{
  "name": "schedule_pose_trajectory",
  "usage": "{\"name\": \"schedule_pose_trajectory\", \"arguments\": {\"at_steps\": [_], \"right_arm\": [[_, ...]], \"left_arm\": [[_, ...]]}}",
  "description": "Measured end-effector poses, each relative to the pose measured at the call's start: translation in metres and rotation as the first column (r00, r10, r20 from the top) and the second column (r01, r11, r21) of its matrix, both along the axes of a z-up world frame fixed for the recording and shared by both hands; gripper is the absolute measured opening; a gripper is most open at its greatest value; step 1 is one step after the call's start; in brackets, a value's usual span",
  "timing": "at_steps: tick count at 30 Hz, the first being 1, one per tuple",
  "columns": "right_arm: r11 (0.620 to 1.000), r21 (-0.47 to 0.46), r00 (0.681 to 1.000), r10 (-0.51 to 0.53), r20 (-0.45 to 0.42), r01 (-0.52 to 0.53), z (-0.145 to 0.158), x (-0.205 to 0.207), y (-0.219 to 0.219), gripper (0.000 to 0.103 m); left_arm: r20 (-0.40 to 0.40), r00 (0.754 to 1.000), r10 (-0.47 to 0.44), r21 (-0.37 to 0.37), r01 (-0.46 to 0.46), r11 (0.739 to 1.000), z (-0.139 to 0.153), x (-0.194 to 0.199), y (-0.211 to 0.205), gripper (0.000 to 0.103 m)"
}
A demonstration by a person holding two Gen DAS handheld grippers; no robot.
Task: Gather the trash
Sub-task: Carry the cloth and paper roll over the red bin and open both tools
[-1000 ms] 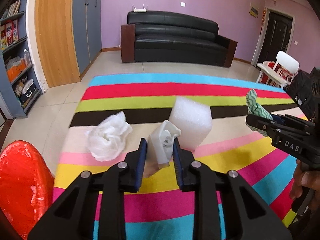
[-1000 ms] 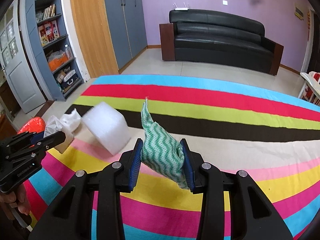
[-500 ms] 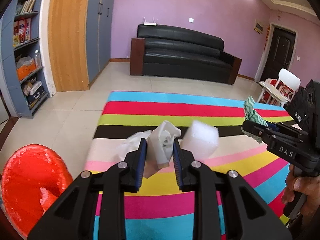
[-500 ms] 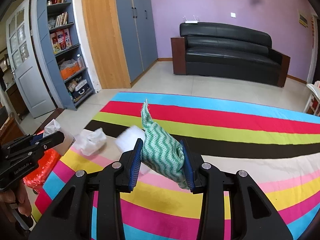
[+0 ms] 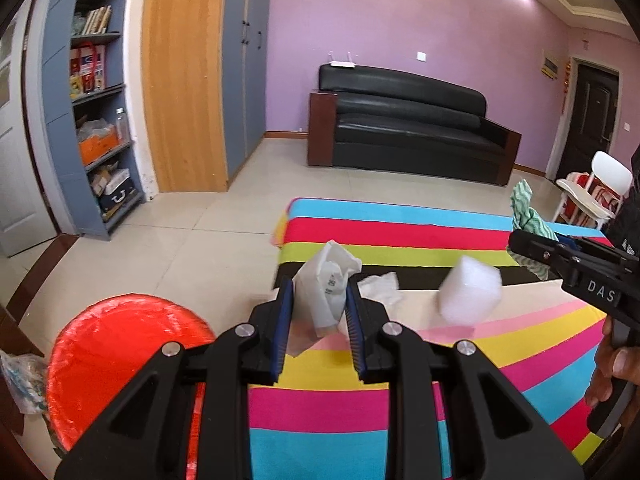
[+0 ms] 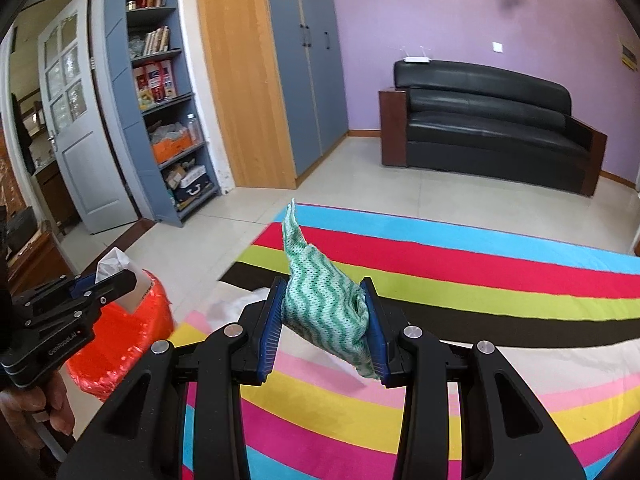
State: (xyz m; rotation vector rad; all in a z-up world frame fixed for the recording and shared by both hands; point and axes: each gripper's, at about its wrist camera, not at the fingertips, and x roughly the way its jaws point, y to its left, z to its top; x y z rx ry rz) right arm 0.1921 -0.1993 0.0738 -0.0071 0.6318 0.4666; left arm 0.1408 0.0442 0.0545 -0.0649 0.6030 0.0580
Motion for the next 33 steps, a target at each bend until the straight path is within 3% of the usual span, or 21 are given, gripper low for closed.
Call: {"name": "schedule_pose_trajectory", "arguments": {"at_steps": [9,11,19,33], "right_arm": [[0.997,0.005,0.997,0.081,0.015,-0.081,0.006,-0.007,0.051,0.037],[0.995,0.002,0.995,0.102,0.021,-0.102,0.008,-0.011,0.064,0.037],[0.981,-0.014,0.981,0.192,0.032,-0.192,0.009,-0.029,0.120,0.037],[0.945,-0.023,0.945,0.326,0.011,-0.325,0.000,-0.048,0.202,0.037]], "left_arm": [[0.021,0.993,0.120,0.011,-0.120,0.993,0.012,-0.021,0.058,0.025],[0.037,0.986,0.161,0.045,-0.162,0.986,0.016,-0.029,0.072,0.025],[0.047,0.962,0.269,0.044,-0.271,0.961,0.024,-0.055,0.125,0.025],[0.031,0.936,0.350,0.009,-0.351,0.937,0.024,-0.074,0.173,0.025]]}}
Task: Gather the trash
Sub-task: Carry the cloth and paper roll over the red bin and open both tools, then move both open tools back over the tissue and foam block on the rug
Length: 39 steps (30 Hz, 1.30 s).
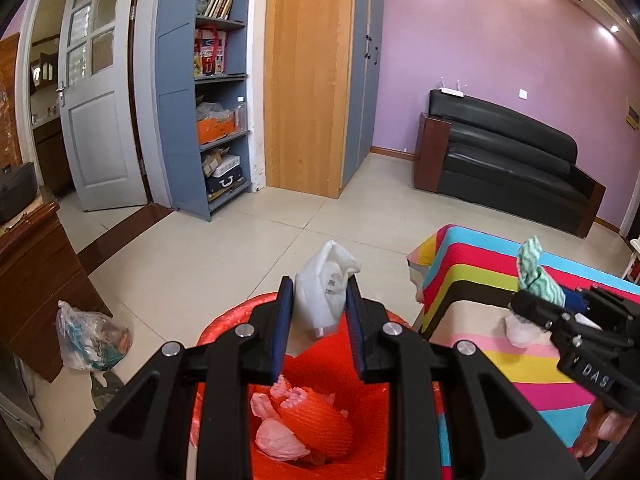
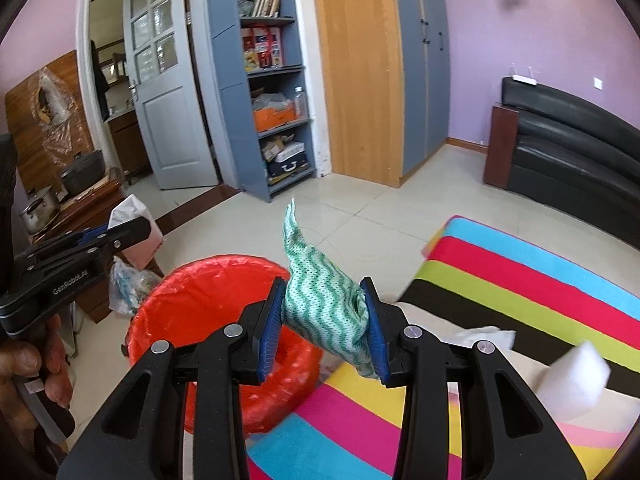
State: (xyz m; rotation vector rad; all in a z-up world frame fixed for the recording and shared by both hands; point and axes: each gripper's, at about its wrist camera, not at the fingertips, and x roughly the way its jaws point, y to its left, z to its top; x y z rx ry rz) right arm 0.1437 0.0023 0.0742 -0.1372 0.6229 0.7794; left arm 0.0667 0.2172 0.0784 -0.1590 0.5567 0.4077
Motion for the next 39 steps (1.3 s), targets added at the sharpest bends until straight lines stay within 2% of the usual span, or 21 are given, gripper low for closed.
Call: {"name": "schedule_pose_trajectory", "arguments": {"at_steps": [15,19,22,23,24,27,32,39], "right_arm": [[0.989,-0.026,0.990,0.142,-0.009,-0.143,-0.017,-0.020,0.058,0.038],[0.986,-0.025,0.986,0.163,-0.018,-0.164,-0.022,-0.020,0.066,0.048],[0.984,-0.024,0.984,0.176,-0.015,-0.176,-0.026,-0.022,0.071,0.065],[0.983,-0.027,0.983,0.184,-0.013,-0.184,-0.028,-0.022,0.073,0.068],[0.982,-0.029,0.982,0.187,-0.011,-0.187,-0.028,-0.023,0.074,0.070],[0.983,-0.028,0.983,0.180,-0.017,-0.181,-0.030,-0.020,0.073,0.070],[0.987,-0.019,0.987,0.161,-0.019,-0.161,-0.030,-0.014,0.065,0.073],[0.996,0.014,0.996,0.089,-0.001,-0.089,-0.018,0.000,0.029,0.080]], "left_arm": [[0.004,0.998,0.059,-0.028,-0.058,0.998,-0.001,-0.003,0.018,0.026],[0.008,0.997,0.081,-0.038,-0.081,0.996,-0.001,-0.005,0.022,0.027],[0.010,0.996,0.094,-0.051,-0.093,0.994,-0.002,-0.006,0.027,0.035],[0.009,0.995,0.098,-0.055,-0.098,0.994,-0.003,-0.006,0.028,0.040],[0.009,0.995,0.102,-0.058,-0.102,0.993,-0.003,-0.006,0.029,0.041],[0.004,0.994,0.112,-0.059,-0.112,0.992,-0.005,-0.005,0.031,0.046],[0.004,0.992,0.124,-0.068,-0.123,0.990,-0.008,-0.001,0.036,0.047],[0.007,0.996,0.092,-0.065,-0.092,0.994,-0.011,0.010,0.027,0.049]]}}
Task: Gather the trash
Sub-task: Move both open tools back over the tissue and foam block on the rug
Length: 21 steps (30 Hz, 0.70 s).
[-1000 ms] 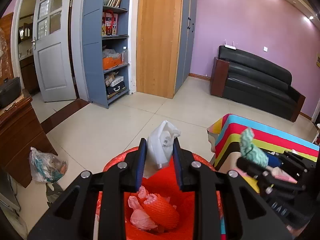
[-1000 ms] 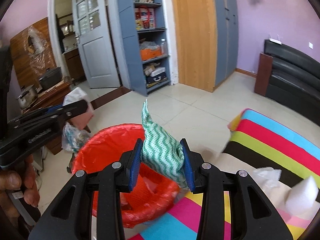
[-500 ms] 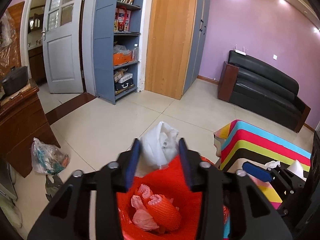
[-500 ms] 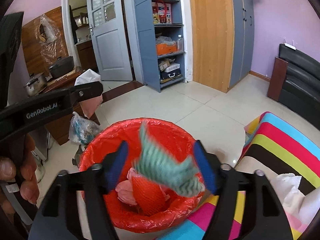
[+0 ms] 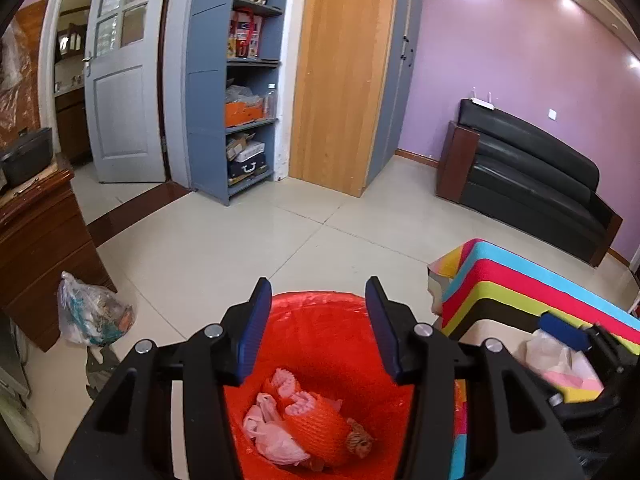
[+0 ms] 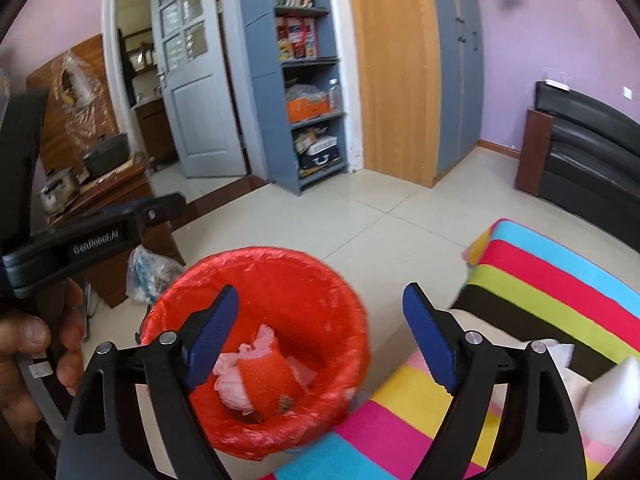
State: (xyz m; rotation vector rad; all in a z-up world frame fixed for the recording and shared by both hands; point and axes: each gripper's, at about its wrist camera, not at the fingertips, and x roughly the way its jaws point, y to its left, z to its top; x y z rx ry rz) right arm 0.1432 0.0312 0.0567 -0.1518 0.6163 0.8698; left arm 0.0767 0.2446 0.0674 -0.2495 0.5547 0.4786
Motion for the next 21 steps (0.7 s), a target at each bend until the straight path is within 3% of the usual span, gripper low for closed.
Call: {"name": "schedule_pose_trajectory", "arguments": {"at_steps": [10,21], "right_arm": [[0.988,0.027,0.988,-0.154,0.021,0.153,0.017,0.030,-0.079,0.085],[0.958,0.048,0.959,-0.283,0.016,0.282,0.013,0.057,-0.153,0.085]], "left_arm": [[0.023,0.995,-0.101,0.008,0.101,0.995,0.001,0.033,-0.044,0.052],[0.021,0.975,-0.220,0.038,0.219,0.975,-0.006,0.072,-0.114,0.065]]}}
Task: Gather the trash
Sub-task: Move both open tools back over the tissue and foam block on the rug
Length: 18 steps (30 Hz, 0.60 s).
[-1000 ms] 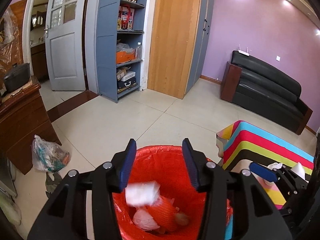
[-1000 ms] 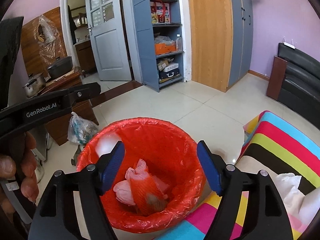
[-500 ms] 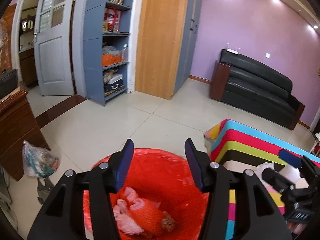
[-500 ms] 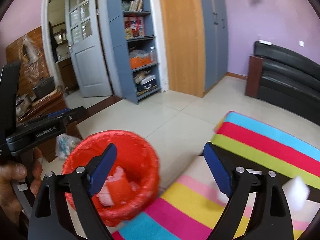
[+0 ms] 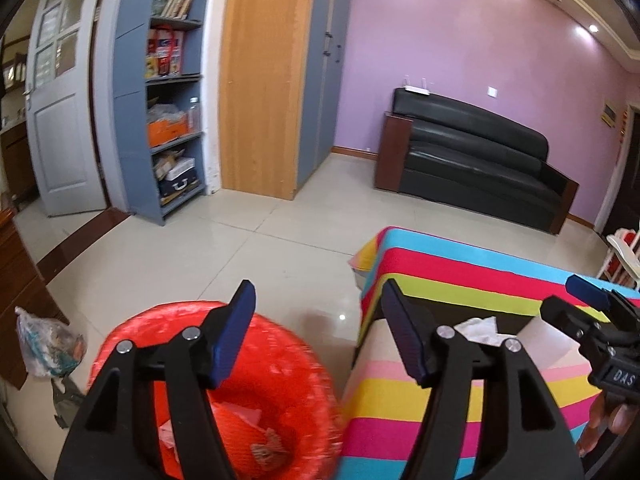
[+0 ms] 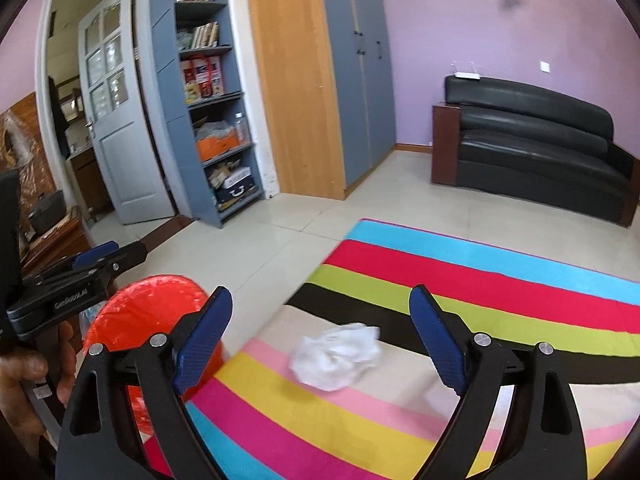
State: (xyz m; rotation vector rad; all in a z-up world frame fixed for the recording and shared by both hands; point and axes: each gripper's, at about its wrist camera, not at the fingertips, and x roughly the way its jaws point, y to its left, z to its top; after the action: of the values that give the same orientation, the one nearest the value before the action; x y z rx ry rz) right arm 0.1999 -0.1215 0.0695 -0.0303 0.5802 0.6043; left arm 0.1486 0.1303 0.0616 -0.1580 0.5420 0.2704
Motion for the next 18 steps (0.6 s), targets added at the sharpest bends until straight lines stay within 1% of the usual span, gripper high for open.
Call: {"name": "schedule_pose_trajectory", "arguments": {"at_steps": [3,9,12,18], "right_arm": [[0.999,-0.006,0.999,-0.035,-0.002,0.035,-0.006,0.005,-0.018,0.085],[0.994,-0.011,0.994,-0.105,-0.026,0.105,-0.019,0.015,-0.049,0.085],[0.991,-0.024,0.990,-0.133,-0.038,0.133,-0.026,0.019,-0.057,0.085],[0.987,-0.051,0.986,-0.153,-0.062,0.150,-0.039,0.026,-0.066,0.085]], "left_arm": [[-0.013,0.999,-0.040,0.012,0.040,0.999,-0.005,0.010,-0.019,0.068],[-0.033,0.994,-0.104,0.002,0.104,0.995,-0.017,0.028,-0.049,0.071],[-0.050,0.990,-0.131,-0.015,0.131,0.991,-0.025,0.037,-0.061,0.071],[-0.092,0.976,-0.196,-0.066,0.190,0.980,-0.044,0.053,-0.082,0.071]]}}
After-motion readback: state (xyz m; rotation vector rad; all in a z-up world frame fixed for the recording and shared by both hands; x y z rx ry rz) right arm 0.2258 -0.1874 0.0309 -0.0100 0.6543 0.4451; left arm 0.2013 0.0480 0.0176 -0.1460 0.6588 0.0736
